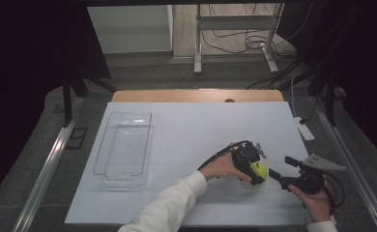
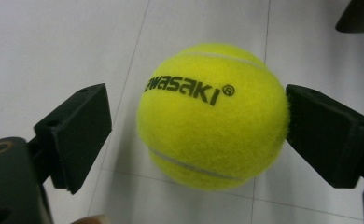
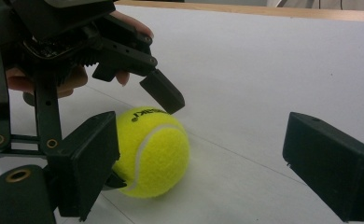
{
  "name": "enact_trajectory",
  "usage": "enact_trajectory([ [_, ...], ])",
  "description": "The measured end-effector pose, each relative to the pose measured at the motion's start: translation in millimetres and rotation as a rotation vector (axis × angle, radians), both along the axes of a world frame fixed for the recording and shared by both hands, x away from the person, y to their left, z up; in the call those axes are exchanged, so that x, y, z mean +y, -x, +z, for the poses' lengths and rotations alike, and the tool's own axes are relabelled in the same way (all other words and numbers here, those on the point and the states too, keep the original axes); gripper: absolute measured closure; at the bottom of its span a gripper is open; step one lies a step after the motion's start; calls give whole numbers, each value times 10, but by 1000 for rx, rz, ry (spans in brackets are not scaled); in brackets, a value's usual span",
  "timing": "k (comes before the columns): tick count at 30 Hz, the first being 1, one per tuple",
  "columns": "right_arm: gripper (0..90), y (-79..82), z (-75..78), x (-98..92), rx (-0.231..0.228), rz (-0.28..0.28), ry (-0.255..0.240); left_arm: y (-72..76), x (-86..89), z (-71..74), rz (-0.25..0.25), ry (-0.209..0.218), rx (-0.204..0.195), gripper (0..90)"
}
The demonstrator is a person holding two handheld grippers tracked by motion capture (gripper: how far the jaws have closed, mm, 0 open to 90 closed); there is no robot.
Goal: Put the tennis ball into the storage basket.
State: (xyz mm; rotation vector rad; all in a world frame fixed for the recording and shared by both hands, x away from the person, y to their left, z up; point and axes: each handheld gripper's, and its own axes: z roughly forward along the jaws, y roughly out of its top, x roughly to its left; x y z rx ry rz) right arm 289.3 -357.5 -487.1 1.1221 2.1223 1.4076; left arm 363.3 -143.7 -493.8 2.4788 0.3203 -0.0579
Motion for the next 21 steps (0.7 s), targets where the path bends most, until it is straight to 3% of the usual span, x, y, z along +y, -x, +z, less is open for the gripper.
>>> enact_trajectory([
  [6,110,2,1,-4,-4,0,0,39,-22,9,-23,12,-11,239],
  [21,110,4,7,-14,-6,-4,-3,42,-11,36,-18,2,-13,260],
])
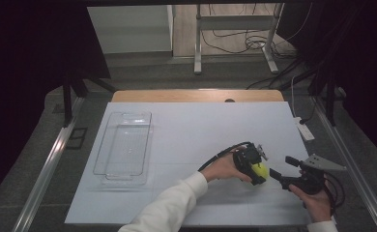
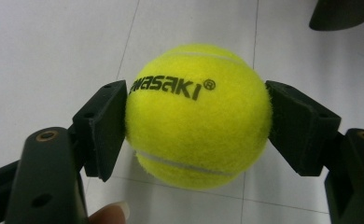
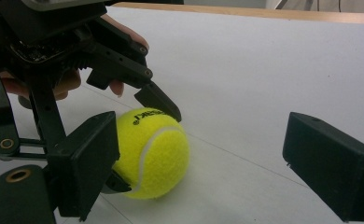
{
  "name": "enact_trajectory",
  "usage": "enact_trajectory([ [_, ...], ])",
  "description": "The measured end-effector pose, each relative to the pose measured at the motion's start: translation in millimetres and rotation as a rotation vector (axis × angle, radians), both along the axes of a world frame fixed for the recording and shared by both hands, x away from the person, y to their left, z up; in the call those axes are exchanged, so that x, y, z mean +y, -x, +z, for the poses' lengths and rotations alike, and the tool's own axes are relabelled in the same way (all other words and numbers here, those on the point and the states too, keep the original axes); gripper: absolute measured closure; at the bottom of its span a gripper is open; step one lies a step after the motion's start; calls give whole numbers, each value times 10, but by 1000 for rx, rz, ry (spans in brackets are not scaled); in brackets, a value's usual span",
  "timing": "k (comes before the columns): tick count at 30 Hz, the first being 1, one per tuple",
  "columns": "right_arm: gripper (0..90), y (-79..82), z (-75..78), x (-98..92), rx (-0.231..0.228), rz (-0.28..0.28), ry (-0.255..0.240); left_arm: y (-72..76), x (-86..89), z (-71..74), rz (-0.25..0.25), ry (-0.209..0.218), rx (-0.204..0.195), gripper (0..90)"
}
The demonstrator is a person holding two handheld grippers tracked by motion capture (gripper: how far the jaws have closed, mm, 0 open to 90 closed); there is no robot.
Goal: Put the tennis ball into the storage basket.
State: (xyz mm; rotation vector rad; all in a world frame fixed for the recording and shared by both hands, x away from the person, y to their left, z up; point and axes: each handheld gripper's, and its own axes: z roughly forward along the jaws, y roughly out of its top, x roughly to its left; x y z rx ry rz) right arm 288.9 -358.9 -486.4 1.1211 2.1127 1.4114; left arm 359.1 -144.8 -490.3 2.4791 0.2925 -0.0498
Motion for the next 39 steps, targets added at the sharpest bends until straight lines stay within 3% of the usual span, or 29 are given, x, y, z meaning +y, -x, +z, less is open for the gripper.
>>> enact_trajectory([
  [17,110,3,2,4,0,3,-1,-20,155,75,31,33,-13,262],
  [31,109,3,-4,38,4,12,5,-59,355,138,87,43,-55,262],
  [34,109,3,-5,45,8,16,2,-53,424,155,108,47,-81,262],
  [39,108,2,-7,61,11,20,2,-70,540,166,145,52,-88,261],
])
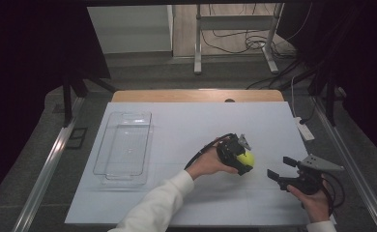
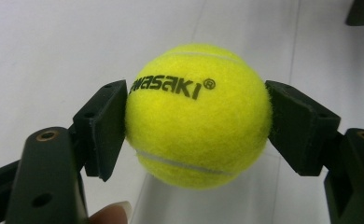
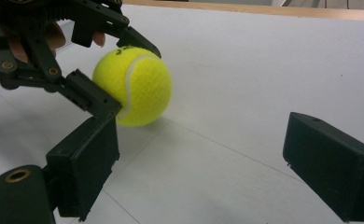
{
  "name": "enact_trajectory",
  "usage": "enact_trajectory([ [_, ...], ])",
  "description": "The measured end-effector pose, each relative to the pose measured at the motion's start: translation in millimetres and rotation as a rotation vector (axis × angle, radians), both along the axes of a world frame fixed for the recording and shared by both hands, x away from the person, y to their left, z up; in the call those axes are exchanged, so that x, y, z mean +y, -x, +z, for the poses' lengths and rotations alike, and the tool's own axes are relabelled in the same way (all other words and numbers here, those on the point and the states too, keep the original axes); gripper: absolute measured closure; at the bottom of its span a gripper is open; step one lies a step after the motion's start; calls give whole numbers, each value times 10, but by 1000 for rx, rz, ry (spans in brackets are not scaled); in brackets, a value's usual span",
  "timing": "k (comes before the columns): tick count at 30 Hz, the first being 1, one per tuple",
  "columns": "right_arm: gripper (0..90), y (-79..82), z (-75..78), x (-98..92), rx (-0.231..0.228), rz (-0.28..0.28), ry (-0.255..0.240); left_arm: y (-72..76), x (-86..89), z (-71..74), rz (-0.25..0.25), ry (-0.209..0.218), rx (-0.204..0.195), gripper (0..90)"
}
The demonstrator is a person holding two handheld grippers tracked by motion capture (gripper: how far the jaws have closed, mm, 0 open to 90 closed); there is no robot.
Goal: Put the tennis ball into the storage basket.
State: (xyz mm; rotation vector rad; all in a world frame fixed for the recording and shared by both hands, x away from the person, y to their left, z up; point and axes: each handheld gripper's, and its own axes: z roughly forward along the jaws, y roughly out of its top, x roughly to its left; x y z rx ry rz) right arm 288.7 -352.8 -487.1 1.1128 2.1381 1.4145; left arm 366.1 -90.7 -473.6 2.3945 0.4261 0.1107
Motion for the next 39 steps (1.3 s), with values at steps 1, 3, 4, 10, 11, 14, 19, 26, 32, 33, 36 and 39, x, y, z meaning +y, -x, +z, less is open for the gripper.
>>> enact_trajectory([
  [1,108,0,0,4,-1,2,-2,-4,34,2,10,3,-3,261],
  [3,108,0,0,15,1,5,-2,-9,84,10,18,9,-8,261],
  [4,108,0,0,19,1,7,2,-7,117,16,26,17,-7,261],
  [10,108,-1,-3,47,3,11,7,6,259,43,48,36,-15,261],
  [11,108,-1,-3,47,3,11,7,12,288,48,55,44,-14,261],
  [14,108,-1,-6,61,3,14,6,32,380,62,72,60,-18,261],
  [19,108,-5,-10,74,3,18,13,49,463,57,83,62,-19,261],
  [26,108,-7,-14,77,4,16,17,76,511,51,84,70,-21,261],
  [32,108,-5,-14,73,7,16,17,93,554,60,89,80,-25,261],
  [33,108,-5,-14,74,7,16,17,96,558,61,91,81,-25,261],
  [36,109,-6,-16,77,7,16,19,103,571,68,88,84,-26,261],
  [39,109,-7,-17,77,7,16,19,109,585,77,88,89,-25,261],
])
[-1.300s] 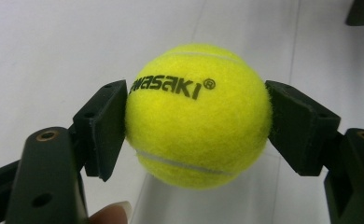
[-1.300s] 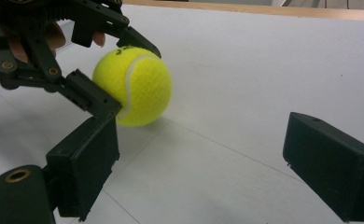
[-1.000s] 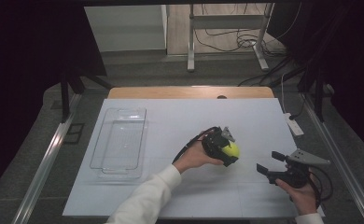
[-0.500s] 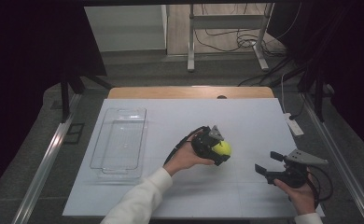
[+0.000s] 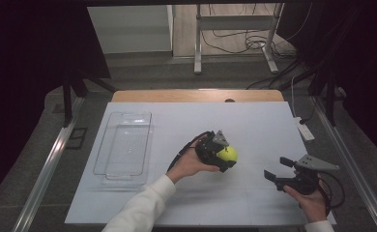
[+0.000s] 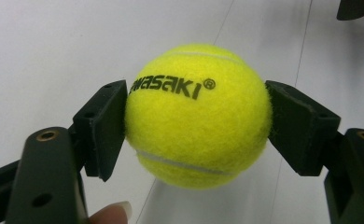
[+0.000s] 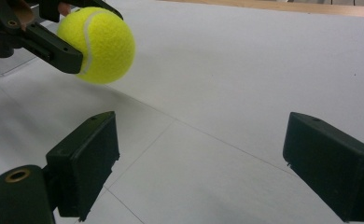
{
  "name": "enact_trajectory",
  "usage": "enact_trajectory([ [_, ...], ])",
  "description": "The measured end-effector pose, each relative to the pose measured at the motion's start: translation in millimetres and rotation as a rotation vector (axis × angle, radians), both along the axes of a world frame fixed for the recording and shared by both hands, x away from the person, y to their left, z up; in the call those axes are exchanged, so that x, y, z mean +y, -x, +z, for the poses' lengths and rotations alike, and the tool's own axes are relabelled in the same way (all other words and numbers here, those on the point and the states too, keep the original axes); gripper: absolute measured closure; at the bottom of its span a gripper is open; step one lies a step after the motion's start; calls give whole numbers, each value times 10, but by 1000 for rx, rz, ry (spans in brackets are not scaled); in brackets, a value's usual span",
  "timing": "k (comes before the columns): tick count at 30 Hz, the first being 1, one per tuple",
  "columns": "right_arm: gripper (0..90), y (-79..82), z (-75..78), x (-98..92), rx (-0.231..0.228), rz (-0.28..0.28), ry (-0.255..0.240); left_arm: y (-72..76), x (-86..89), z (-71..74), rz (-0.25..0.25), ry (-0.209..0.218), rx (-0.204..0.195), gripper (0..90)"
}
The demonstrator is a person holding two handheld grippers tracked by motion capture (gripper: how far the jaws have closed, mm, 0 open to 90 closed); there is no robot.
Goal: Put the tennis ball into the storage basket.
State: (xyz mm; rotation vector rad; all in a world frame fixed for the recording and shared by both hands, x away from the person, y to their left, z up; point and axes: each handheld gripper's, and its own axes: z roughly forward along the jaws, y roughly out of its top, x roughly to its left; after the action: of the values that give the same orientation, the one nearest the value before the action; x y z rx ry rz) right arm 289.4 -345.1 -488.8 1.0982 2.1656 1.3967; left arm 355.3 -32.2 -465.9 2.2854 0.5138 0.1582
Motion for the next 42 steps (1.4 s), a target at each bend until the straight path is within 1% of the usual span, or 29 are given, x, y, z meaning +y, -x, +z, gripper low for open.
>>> enact_trajectory([
  [13,109,-1,-2,-2,1,-2,-1,45,106,27,-1,18,-9,261],
  [16,108,-2,-4,-1,1,-1,1,60,149,41,5,32,-8,261],
  [22,109,-2,-5,1,0,0,1,84,173,38,1,33,-7,261],
  [24,109,-2,-6,2,1,-1,1,107,200,38,2,39,-7,261],
  [29,109,-1,-5,5,1,-2,4,127,280,40,18,51,-8,261],
  [31,109,-1,-5,10,1,0,5,141,322,31,29,58,-2,261],
  [33,109,-3,-6,11,2,0,6,147,333,30,27,54,-5,261],
  [36,109,-7,-9,13,2,-1,4,172,360,33,26,60,-7,261],
  [39,109,-9,-11,10,1,-1,5,192,380,38,32,77,-6,261],
  [40,109,-8,-11,10,2,-1,5,193,393,44,27,69,-11,261],
  [42,109,-6,-11,10,2,0,5,204,405,45,30,76,-13,261],
])
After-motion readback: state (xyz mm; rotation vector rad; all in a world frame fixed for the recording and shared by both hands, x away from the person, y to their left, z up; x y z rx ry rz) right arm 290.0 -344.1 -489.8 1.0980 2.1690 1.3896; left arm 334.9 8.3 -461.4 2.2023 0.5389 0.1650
